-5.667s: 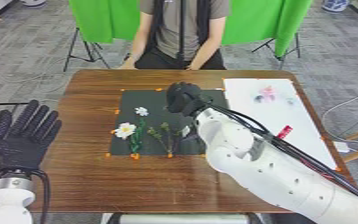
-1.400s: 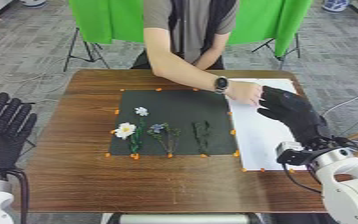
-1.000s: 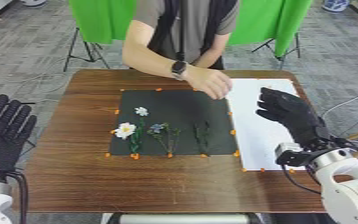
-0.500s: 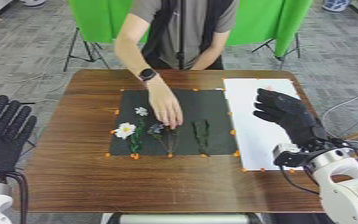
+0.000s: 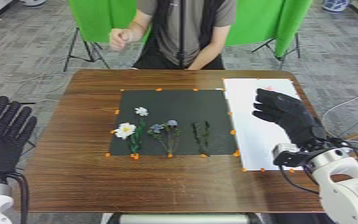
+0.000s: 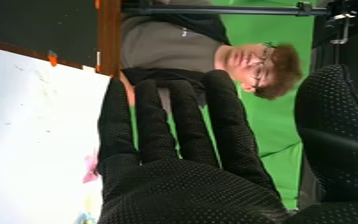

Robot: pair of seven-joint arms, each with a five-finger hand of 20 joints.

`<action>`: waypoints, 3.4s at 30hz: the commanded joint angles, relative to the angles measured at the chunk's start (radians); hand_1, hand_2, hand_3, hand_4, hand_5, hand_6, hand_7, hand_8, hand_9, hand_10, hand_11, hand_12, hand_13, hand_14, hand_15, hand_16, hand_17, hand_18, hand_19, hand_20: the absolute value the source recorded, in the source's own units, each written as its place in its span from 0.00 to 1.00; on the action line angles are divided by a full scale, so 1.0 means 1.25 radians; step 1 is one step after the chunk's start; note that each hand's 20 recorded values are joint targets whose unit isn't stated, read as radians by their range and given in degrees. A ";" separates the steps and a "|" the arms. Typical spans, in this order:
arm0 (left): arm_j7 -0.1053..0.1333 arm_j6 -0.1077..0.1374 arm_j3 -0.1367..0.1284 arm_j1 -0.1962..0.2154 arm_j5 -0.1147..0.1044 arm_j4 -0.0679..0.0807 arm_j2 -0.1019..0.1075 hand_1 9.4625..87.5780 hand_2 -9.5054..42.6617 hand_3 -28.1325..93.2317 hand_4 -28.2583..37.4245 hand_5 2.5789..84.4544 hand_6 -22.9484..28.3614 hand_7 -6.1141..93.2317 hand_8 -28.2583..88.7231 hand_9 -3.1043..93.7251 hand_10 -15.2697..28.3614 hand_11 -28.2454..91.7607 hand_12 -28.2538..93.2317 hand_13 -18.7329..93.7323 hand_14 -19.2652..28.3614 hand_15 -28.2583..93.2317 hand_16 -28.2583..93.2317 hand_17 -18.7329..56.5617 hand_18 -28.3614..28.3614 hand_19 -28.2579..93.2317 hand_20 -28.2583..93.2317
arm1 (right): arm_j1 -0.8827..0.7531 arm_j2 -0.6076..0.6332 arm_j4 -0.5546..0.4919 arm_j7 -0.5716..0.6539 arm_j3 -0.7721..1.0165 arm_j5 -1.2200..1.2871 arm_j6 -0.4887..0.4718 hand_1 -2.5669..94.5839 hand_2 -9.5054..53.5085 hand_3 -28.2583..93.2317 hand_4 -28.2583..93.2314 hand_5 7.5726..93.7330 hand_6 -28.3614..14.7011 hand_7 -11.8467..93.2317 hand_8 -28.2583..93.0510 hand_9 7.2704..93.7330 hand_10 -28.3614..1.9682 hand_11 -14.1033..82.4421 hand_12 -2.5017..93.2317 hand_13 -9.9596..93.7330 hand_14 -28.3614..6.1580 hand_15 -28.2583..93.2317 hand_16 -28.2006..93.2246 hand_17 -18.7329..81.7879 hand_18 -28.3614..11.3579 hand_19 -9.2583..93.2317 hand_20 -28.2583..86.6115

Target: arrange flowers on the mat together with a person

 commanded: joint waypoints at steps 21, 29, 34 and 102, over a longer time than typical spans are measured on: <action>-0.009 -0.005 0.009 -0.003 -0.002 0.009 0.009 0.19 0.42 0.81 0.00 0.48 0.59 0.17 0.16 0.39 0.65 0.35 0.29 0.37 0.67 0.42 0.18 0.18 0.69 0.46 0.32 | 0.041 0.045 0.012 -0.009 -0.013 -0.253 0.077 0.28 0.22 0.83 0.05 0.36 0.58 0.24 0.16 0.31 0.50 0.17 0.19 0.36 0.43 0.28 0.44 0.28 0.30 0.44 0.35; -0.009 -0.005 0.012 -0.006 -0.001 0.008 0.012 0.19 0.42 0.81 0.00 0.48 0.59 0.17 0.16 0.39 0.65 0.35 0.29 0.37 0.67 0.42 0.18 0.18 0.69 0.46 0.32 | 0.046 0.047 0.013 -0.011 -0.011 -0.302 0.083 0.28 0.21 0.83 0.05 0.34 0.58 0.23 0.16 0.29 0.50 0.17 0.19 0.35 0.45 0.27 0.44 0.28 0.30 0.43 0.35; -0.008 -0.005 0.015 -0.008 -0.001 0.007 0.010 0.19 0.42 0.81 0.00 0.48 0.59 0.17 0.16 0.39 0.65 0.35 0.29 0.37 0.67 0.42 0.19 0.18 0.69 0.46 0.32 | 0.086 0.075 0.037 0.023 -0.051 -0.491 0.105 0.28 0.20 0.84 0.05 0.34 0.58 0.23 0.16 0.29 0.51 0.17 0.19 0.34 0.45 0.26 0.44 0.28 0.32 0.42 0.34; -0.028 0.009 0.044 -0.028 -0.007 0.017 0.008 0.19 0.42 0.82 0.00 0.48 0.59 0.18 0.16 0.39 0.65 0.36 0.29 0.37 0.67 0.42 0.18 0.18 0.69 0.46 0.32 | 0.607 0.194 0.451 0.465 -0.592 -0.921 0.031 0.67 0.00 0.78 0.00 0.65 0.72 0.57 0.23 0.78 0.67 0.35 0.56 0.70 0.71 0.58 0.61 0.47 0.27 0.79 0.58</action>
